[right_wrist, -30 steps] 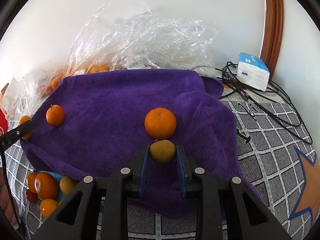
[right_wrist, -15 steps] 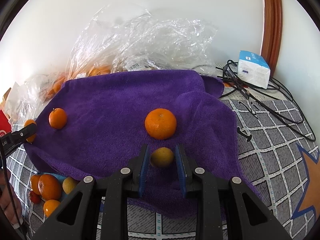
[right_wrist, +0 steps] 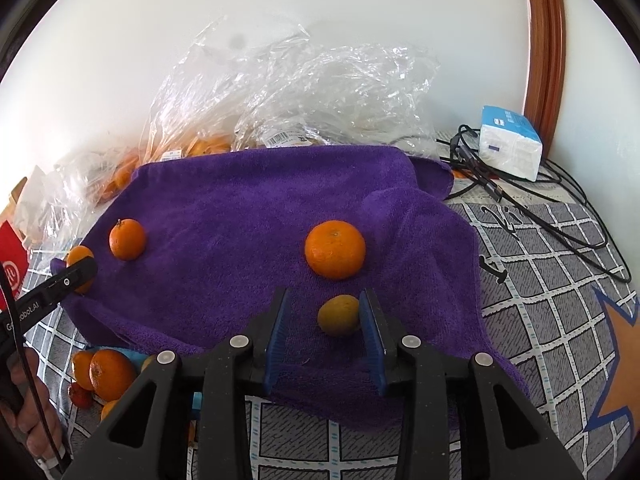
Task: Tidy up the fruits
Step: 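Open both tools to release the fruits onto the purple towel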
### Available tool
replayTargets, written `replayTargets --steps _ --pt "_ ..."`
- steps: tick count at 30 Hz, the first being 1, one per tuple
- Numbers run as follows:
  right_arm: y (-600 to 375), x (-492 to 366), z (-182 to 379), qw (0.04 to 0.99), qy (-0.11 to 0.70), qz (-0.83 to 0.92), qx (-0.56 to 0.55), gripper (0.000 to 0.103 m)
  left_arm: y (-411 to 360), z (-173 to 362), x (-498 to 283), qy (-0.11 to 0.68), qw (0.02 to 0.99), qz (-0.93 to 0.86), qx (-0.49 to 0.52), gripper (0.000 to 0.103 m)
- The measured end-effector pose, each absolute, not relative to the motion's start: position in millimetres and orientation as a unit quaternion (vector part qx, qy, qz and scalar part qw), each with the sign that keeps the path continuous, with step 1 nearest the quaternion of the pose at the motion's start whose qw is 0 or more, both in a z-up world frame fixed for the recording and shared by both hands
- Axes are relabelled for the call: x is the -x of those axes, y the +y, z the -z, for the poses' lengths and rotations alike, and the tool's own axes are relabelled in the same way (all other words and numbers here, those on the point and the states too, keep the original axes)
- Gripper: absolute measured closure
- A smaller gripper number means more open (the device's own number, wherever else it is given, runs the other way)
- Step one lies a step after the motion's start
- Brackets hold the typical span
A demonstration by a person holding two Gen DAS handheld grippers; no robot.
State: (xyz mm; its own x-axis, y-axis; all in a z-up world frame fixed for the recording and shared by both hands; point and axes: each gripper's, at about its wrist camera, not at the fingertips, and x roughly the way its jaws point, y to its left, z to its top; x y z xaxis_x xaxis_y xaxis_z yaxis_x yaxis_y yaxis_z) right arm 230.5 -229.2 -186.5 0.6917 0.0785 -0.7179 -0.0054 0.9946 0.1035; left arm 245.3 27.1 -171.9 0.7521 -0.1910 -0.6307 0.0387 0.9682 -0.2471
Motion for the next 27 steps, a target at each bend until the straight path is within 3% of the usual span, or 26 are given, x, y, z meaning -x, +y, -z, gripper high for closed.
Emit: replayTargets --steps 17,21,27 --pt "-231.2 -225.5 178.2 0.924 0.378 -0.032 -0.051 0.061 23.2 173.7 -248.9 0.353 0.931 0.051 0.077 0.073" --pt "-232.2 -212.3 165.9 0.926 0.376 -0.021 -0.042 0.059 24.4 168.7 -245.5 0.347 0.934 0.048 0.074 0.062" --pt "-227.4 -184.4 160.8 0.924 0.380 -0.016 -0.038 0.054 29.5 153.1 -234.5 0.323 0.941 0.053 0.083 0.058"
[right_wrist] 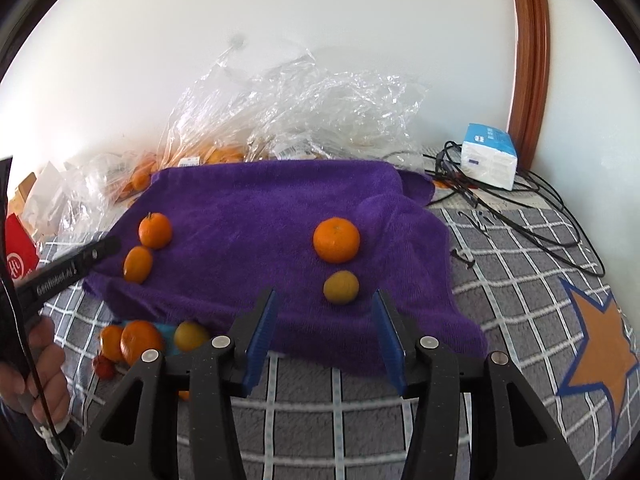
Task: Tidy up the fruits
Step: 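Open both tools to release the fruits onto the purple towel, then move both open tools back toward the fruit cluster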
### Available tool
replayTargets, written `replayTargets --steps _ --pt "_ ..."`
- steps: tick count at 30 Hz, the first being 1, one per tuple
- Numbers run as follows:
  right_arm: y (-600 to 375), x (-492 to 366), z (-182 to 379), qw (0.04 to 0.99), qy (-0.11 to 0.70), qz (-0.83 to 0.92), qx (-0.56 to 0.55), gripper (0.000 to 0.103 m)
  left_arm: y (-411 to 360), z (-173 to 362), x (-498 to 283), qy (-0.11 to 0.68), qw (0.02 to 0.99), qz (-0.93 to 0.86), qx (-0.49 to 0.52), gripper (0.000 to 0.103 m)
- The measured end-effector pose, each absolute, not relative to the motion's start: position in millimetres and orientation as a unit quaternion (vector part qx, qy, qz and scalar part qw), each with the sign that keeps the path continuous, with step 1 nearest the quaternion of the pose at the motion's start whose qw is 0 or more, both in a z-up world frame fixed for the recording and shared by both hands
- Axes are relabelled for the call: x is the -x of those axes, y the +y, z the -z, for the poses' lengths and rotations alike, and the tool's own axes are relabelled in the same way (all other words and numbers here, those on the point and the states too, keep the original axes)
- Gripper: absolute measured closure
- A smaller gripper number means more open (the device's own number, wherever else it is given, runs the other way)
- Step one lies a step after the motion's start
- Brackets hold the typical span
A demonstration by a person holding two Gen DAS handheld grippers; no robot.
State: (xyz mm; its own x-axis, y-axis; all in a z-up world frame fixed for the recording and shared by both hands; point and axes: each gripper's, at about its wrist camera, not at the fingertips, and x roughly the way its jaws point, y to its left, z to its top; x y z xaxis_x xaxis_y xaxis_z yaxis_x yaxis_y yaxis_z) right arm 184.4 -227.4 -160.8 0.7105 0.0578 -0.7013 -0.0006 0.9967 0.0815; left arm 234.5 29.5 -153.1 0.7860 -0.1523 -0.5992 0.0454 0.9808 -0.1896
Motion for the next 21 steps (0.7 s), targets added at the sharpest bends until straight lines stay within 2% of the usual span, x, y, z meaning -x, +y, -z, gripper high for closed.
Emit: replayTargets --steps 13,15,21 --pt "-221.6 -119.5 149.0 0.916 0.401 -0.009 -0.030 0.052 36.1 106.5 -197.4 0.303 0.949 0.055 0.063 0.053" --pt "-219.1 -116.7 149.1 0.916 0.400 -0.005 -0.027 0.052 40.7 108.3 -183.9 0.301 0.951 0.052 0.049 0.049" --pt "-207.9 -110.3 152.9 0.917 0.396 -0.017 -0.041 0.052 68.8 140.7 -157.1 0.333 0.942 0.029 0.028 0.048"
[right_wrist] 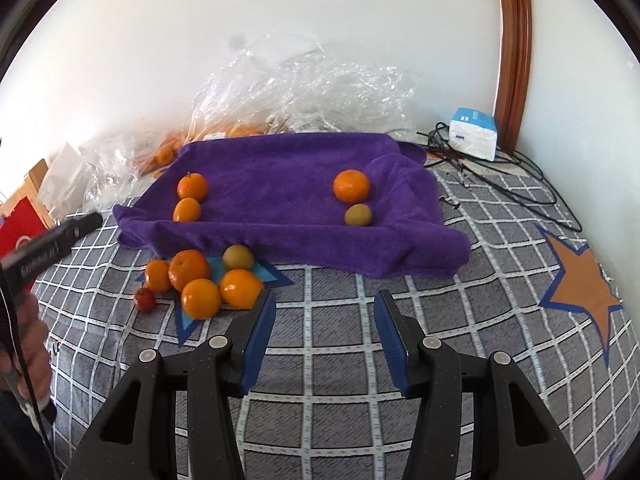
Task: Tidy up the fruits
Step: 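Move both open tools back toward the fruit cluster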
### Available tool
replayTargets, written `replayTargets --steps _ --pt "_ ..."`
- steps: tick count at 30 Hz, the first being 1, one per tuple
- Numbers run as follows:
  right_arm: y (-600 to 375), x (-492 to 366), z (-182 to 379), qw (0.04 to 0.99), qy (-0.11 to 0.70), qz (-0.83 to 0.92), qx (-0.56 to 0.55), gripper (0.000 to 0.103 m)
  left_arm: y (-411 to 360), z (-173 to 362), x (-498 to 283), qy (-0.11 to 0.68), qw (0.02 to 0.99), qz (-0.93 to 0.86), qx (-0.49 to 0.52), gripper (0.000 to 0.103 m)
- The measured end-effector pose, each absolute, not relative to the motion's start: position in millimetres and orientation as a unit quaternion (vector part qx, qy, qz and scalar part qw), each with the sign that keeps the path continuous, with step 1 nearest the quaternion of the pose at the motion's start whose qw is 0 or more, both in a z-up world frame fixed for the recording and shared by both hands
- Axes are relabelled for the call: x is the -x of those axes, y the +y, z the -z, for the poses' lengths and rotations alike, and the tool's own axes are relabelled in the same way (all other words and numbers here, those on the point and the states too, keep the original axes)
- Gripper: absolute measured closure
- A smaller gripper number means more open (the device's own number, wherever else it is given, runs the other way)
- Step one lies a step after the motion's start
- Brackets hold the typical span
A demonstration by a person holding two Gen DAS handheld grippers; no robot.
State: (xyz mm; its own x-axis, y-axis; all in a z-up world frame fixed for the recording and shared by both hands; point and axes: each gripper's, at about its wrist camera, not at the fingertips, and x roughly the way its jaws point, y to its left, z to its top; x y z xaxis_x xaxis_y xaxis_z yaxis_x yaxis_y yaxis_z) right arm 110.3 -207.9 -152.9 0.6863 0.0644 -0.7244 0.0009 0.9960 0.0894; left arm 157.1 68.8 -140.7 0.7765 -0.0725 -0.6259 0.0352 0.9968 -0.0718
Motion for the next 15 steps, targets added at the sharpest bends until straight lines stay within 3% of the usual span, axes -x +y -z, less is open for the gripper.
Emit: replayTargets --steps 9,15 --pt "-169.8 -122.8 168.3 0.909 0.410 -0.064 -0.019 0.052 101.6 178.4 -144.7 0.382 0.922 0.011 0.067 0.048" --pt "-154.0 -143.2 186.3 0.900 0.430 -0.073 0.003 0.058 105.7 184.9 -147.4 0.394 0.915 0.007 0.081 0.048"
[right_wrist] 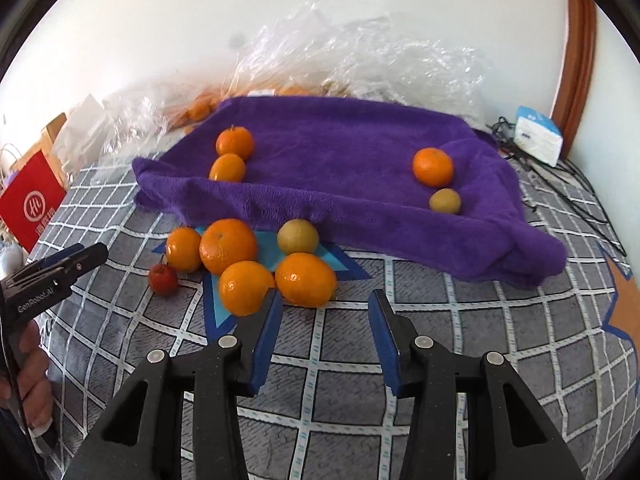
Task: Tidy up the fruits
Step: 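Move both open tools back toward the fruit cluster, then grasp a large tangerine with the right tool while the left tool approaches the red apple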
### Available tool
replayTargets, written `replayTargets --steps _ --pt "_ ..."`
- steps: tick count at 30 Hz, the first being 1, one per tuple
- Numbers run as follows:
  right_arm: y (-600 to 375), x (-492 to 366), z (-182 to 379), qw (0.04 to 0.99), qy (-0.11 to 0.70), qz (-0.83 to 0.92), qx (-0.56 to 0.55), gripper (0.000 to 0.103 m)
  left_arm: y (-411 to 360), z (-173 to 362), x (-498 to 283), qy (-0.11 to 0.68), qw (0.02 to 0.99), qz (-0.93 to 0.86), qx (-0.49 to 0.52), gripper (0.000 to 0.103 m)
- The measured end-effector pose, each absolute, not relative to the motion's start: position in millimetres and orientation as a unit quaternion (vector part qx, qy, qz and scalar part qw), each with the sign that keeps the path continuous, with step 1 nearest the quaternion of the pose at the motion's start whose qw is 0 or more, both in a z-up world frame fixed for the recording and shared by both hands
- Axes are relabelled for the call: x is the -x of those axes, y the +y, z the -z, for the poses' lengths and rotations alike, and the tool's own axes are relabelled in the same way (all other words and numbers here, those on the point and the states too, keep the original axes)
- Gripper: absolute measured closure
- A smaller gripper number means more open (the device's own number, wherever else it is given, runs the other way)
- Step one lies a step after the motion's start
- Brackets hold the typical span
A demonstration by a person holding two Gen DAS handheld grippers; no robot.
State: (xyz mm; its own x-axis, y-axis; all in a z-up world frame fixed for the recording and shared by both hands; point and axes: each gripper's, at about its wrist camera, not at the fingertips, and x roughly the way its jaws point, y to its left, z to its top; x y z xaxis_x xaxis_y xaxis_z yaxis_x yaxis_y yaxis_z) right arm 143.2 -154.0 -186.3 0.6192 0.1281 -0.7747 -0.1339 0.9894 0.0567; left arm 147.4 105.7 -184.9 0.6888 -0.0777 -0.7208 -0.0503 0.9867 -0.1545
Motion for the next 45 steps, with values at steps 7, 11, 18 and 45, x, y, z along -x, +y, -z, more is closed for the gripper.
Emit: replayTargets --steps 7,11,18,45 --pt "-152.4 -161.5 195.9 0.897 0.433 -0.087 0.009 0.058 102.2 186.1 -148.3 0.396 0.915 0.017 0.080 0.048" --pt "-151.9 -170.3 201.4 0.891 0.443 -0.096 0.001 0.059 102.9 187.3 -149.7 0.399 0.913 0.019 0.085 0.048" --pt "-159.8 -158.5 192.3 0.902 0.419 -0.100 -0.009 0.071 98.7 184.8 -147.1 0.389 0.916 0.042 0.085 0.048" --pt "-235.5 -120.1 199.8 0.906 0.420 -0.044 -0.022 0.071 16.7 189.7 -147.7 0.413 0.904 0.094 0.066 0.066"
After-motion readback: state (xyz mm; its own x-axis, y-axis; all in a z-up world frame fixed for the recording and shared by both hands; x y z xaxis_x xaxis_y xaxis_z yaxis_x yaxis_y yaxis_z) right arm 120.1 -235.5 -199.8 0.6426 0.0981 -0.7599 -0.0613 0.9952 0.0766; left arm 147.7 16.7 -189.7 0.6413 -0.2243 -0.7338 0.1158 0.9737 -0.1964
